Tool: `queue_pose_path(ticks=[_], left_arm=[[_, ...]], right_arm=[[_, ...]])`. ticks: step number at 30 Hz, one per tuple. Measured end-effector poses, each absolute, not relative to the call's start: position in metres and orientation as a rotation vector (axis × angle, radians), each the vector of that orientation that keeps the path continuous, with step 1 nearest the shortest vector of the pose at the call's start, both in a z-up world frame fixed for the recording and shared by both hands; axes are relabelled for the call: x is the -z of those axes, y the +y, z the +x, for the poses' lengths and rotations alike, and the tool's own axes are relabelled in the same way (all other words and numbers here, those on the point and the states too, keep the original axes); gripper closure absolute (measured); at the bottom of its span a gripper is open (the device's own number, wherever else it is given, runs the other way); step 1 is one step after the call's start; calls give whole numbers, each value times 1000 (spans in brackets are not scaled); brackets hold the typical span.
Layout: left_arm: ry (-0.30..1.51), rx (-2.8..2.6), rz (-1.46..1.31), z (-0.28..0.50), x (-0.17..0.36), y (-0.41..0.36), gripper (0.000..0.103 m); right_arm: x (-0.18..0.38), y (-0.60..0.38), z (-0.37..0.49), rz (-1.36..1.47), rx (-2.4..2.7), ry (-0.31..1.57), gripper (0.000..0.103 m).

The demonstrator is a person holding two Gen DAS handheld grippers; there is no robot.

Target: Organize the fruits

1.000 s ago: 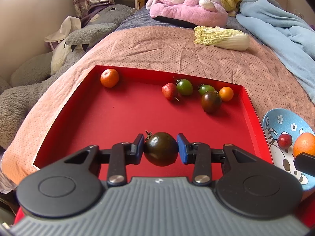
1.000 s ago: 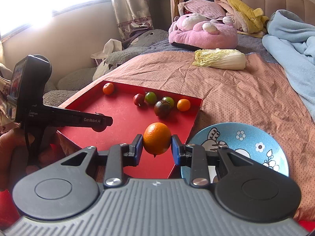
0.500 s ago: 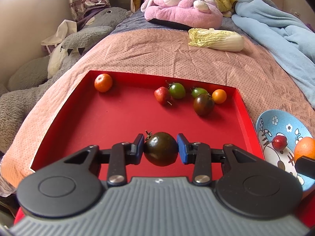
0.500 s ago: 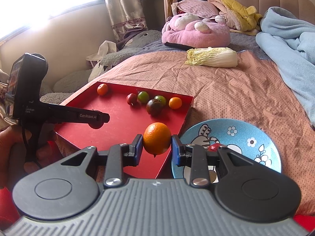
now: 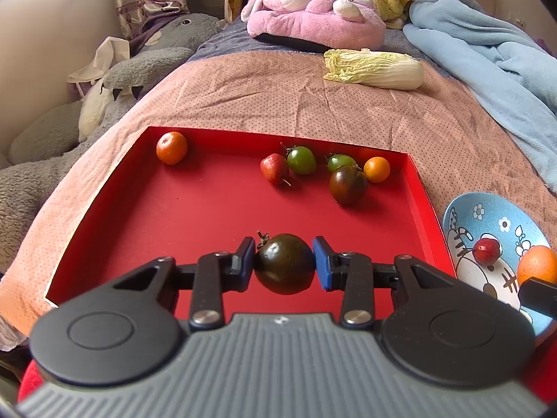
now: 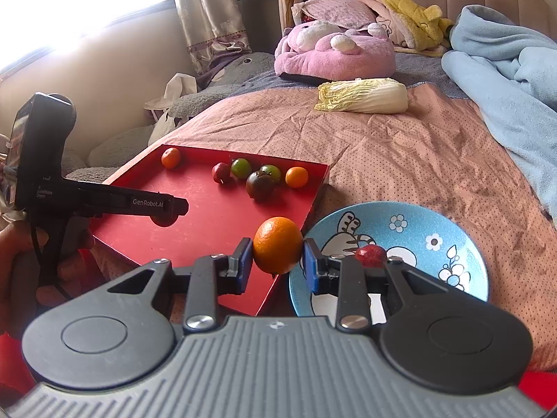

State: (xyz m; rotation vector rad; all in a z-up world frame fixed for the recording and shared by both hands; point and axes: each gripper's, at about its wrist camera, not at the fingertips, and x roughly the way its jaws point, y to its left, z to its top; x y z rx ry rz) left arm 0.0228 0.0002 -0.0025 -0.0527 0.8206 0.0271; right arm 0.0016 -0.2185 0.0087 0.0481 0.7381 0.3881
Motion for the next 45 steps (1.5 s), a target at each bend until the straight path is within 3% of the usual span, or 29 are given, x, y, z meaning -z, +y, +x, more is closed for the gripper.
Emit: queue_pose_path(ticks=[45], left_arm=[[789, 188, 36, 34, -11, -102, 64]], right_arm=[[9, -286, -7, 111, -228, 760, 67]])
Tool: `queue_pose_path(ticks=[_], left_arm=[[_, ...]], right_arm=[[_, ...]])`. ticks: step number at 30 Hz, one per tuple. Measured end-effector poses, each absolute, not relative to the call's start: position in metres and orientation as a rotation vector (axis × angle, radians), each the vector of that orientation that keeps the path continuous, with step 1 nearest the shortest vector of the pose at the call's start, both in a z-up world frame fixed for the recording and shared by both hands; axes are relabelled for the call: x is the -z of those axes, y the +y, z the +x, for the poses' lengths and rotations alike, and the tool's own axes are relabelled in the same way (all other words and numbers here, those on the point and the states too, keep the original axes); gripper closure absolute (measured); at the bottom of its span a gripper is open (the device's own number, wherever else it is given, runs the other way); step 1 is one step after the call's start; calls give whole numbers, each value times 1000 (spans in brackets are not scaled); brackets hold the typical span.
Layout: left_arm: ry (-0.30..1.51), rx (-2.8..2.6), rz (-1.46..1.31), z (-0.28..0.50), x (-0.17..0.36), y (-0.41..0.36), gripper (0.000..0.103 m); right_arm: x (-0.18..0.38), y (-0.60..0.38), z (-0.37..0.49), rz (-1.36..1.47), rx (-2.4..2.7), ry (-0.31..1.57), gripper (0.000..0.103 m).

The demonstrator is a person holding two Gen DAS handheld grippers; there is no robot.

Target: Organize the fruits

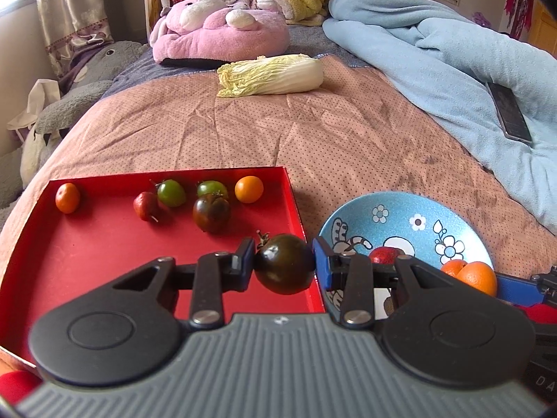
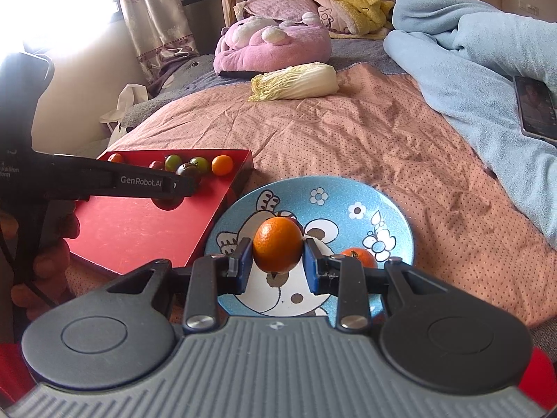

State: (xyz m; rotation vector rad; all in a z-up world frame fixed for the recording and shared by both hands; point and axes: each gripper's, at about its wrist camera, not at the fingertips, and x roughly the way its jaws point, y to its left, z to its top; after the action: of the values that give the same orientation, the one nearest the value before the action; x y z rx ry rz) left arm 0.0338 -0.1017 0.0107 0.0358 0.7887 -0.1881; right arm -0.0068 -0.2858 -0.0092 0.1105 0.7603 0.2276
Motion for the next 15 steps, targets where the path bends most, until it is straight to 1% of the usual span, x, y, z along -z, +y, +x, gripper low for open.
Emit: queue_pose_path(ticks=[15], left_arm=[[803, 263, 58, 38, -2, -137, 64]], right_arm=[[10, -295, -11, 122, -210, 763, 67]])
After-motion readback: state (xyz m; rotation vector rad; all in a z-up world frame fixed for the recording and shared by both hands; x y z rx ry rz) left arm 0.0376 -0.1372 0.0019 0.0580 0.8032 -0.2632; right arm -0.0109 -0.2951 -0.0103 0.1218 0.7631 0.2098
